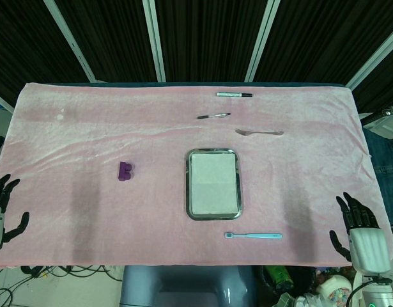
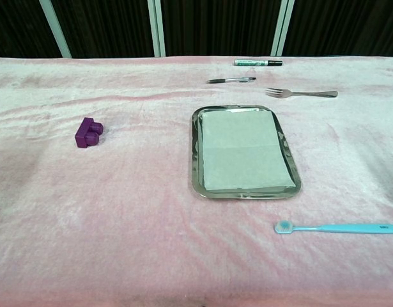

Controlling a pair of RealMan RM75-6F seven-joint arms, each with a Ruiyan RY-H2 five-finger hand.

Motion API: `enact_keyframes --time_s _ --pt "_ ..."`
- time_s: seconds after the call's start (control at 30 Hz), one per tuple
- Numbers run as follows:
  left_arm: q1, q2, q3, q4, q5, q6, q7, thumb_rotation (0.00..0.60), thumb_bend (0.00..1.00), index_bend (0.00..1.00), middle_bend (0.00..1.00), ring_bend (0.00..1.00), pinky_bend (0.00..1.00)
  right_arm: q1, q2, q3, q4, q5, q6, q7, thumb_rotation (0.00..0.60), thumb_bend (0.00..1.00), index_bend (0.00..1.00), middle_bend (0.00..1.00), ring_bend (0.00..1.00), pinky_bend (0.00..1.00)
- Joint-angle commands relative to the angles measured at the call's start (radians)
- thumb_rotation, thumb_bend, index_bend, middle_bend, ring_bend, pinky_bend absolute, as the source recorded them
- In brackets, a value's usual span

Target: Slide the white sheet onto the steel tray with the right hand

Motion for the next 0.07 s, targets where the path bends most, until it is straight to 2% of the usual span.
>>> enact_keyframes --time_s 0.03,0.07 --pt "-0.001 0.0 0.0 0.001 0.0 -0.001 0.001 0.6 0.41 0.13 0.02 0.0 0.03 -0.009 0.009 0.004 -0.002 -0.016 0.0 -0.008 0.6 0.28 0.1 0.04 0.1 0.17" --pt "-0.003 0.001 0.001 0.002 0.004 -0.004 0.0 0.6 0.41 0.13 0.02 0.0 0.03 -0.014 0.014 0.004 -0.009 -0.019 -0.001 -0.008 0.6 0.28 0.1 0.04 0.1 0.17"
